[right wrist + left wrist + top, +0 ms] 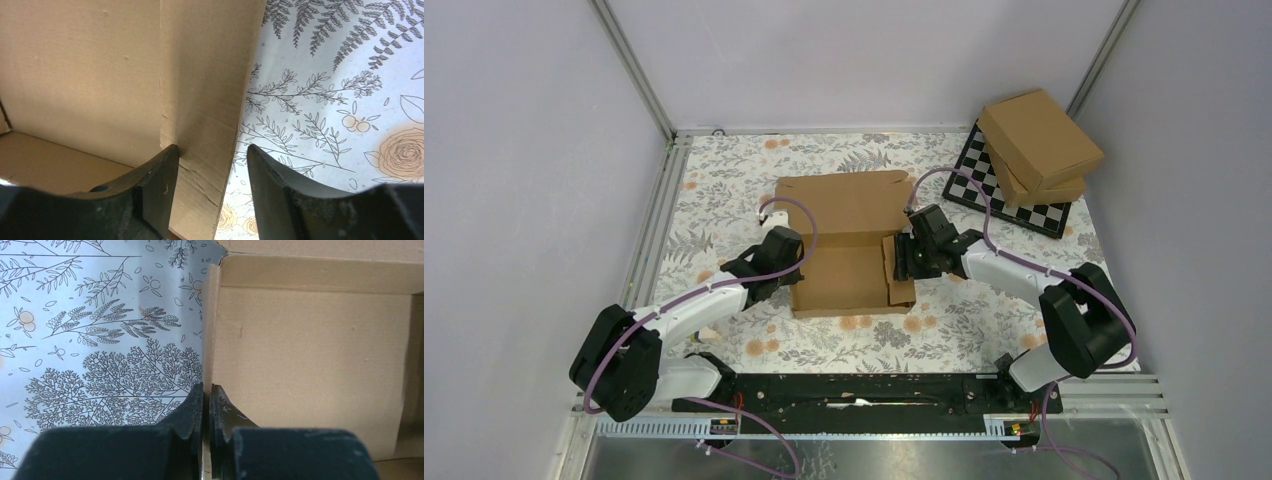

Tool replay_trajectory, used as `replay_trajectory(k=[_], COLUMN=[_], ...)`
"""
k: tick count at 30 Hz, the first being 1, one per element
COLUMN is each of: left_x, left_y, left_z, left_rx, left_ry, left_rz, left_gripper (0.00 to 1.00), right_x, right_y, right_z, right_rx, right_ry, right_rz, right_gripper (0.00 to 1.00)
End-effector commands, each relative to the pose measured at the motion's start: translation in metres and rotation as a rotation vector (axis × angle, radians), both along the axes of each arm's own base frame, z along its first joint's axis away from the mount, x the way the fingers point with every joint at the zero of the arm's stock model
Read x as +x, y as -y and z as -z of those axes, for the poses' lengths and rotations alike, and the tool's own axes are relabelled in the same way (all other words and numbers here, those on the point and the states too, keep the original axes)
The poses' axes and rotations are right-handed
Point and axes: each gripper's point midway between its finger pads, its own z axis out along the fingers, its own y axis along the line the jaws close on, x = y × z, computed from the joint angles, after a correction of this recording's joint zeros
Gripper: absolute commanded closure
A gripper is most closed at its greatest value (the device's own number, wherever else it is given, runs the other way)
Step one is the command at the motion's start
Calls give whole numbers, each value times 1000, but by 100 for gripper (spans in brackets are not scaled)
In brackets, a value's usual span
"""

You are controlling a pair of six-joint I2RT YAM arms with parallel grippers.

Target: Fold the paper box

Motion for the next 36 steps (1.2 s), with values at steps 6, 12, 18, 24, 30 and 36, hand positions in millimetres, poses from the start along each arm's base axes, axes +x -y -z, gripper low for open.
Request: replay_trajectory(k=[6,12,18,24,30,36], left_x=[19,17,15,13,12,11], left_y=[14,20,12,10,11,15], left_z=[-29,-28,-27,-26,-23,-24], left_rx=[-77,-101,-88,-97,-98,-109], left_ry=[96,103,112,117,110,107], left_rz=[-37,-45,-78,-95,-92,-77], left_gripper=[100,100,100,100,100,100], right_x=[16,26,33,40,41,47], right_y=[24,27,40,54,54,41], right_z=[-1,9,16,11,10,1], right_rx=[-204,-315,-415,-481,-482,-413], right_ry=[78,89,106,154,162,185], right_rz=[42,47,62,105,120,132], right_gripper=[48,49,56,84,79,55])
